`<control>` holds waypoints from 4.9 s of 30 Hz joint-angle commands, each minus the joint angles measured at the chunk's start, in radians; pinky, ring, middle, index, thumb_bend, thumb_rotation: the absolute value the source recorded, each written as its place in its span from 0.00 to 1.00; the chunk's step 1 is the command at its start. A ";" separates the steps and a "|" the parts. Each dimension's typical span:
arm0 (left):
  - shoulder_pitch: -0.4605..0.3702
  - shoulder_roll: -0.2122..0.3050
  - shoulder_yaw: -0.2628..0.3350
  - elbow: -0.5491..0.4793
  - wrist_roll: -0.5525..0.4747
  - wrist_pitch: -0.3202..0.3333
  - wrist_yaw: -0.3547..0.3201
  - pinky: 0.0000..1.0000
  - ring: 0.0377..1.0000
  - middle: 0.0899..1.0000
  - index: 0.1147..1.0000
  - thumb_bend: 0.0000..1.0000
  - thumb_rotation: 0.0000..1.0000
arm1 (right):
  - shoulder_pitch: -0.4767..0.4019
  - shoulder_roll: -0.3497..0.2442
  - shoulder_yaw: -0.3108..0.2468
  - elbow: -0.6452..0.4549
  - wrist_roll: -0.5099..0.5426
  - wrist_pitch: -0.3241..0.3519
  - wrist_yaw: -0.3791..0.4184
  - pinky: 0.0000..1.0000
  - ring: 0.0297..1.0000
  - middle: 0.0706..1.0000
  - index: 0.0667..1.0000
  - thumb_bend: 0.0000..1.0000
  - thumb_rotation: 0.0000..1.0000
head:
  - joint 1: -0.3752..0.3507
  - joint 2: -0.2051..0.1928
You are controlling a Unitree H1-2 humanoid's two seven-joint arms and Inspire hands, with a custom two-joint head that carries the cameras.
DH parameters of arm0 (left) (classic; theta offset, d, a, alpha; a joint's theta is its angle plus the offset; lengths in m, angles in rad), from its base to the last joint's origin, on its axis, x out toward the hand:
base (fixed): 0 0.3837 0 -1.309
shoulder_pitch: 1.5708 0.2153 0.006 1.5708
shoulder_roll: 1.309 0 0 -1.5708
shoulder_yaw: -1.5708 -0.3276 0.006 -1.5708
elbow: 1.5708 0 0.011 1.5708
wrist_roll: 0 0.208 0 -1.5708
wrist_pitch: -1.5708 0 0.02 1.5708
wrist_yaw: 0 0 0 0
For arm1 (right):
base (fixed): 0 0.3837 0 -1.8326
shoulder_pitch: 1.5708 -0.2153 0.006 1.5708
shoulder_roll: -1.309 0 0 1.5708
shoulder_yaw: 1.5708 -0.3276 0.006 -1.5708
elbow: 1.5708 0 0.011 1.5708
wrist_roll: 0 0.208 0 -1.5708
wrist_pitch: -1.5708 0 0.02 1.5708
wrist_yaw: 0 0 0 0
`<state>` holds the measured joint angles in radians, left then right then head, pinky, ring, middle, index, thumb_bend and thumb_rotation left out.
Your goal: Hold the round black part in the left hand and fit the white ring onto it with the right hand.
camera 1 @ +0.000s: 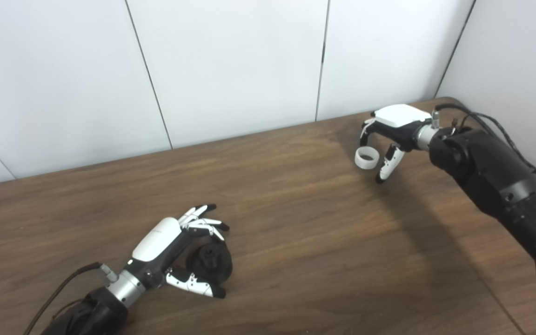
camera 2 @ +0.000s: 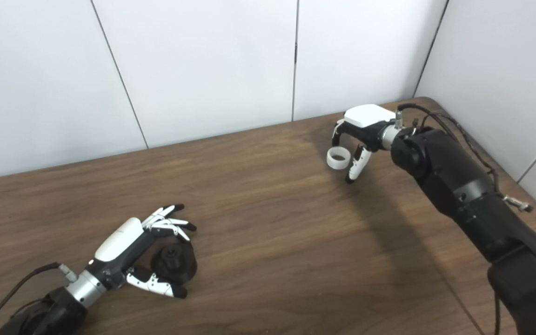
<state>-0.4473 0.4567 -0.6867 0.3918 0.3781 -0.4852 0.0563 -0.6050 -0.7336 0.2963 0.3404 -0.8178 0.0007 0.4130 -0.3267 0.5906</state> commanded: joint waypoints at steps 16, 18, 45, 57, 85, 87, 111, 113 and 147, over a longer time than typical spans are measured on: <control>0.047 0.018 -0.008 0.012 0.039 0.015 -0.065 1.00 0.98 0.74 0.41 0.52 0.06 | -0.058 -0.015 0.003 0.013 -0.014 -0.021 -0.061 0.99 1.00 0.89 0.68 0.85 0.25 | 0.006 0.007; 0.050 0.017 -0.005 0.009 0.038 0.015 -0.066 1.00 0.97 0.74 0.41 0.52 0.06 | -0.058 -0.015 0.005 0.016 -0.016 -0.024 -0.065 0.99 1.00 0.89 0.67 0.86 0.25 | 0.006 0.007; 0.067 0.023 0.037 -0.026 0.044 0.015 -0.107 1.00 0.98 0.74 0.41 0.52 0.06 | -0.071 0.002 0.019 0.061 -0.025 -0.070 -0.151 0.97 0.96 0.78 0.44 0.53 0.14 | 0.013 0.013; 0.060 0.025 0.046 -0.008 0.042 0.015 -0.115 1.00 0.98 0.74 0.41 0.52 0.06 | -0.071 0.004 0.008 0.022 -0.008 -0.085 -0.146 0.99 0.96 0.78 0.44 0.53 0.14 | 0.012 0.010; 0.049 0.000 0.036 0.029 0.047 0.015 -0.100 1.00 0.97 0.74 0.41 0.52 0.06 | -0.096 0.106 0.010 -0.361 0.106 -0.194 -0.017 1.00 0.99 0.77 0.44 0.53 0.13 | 0.069 0.025; 0.049 -0.003 0.034 0.029 0.048 0.015 -0.096 1.00 0.97 0.74 0.41 0.52 0.06 | -0.090 0.126 0.016 -0.398 0.120 -0.206 -0.008 1.00 0.99 0.77 0.44 0.53 0.13 | 0.080 0.027; 0.067 -0.039 0.065 -0.022 0.085 0.016 -0.122 1.00 0.97 0.73 0.41 0.52 0.06 | -0.044 0.343 0.081 -0.592 0.215 -0.252 0.107 1.00 0.99 0.76 0.44 0.53 0.14 | 0.196 0.050; 0.067 -0.043 0.067 -0.025 0.087 0.016 -0.123 1.00 0.97 0.73 0.41 0.52 0.06 | -0.037 0.353 0.086 -0.594 0.219 -0.260 0.108 1.00 0.99 0.76 0.44 0.53 0.14 | 0.209 0.053; 0.096 -0.095 0.154 -0.115 0.122 0.035 -0.231 1.00 0.98 0.74 0.41 0.52 0.06 | 0.037 0.359 0.107 -0.566 0.248 -0.317 0.125 1.00 1.00 0.77 0.44 0.52 0.14 | 0.293 0.095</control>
<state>-0.3619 0.3597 -0.5173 0.2762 0.4700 -0.4478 -0.1235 -0.5337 -0.3633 0.4173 -0.2116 -0.5915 -0.2886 0.5478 -0.0322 0.6842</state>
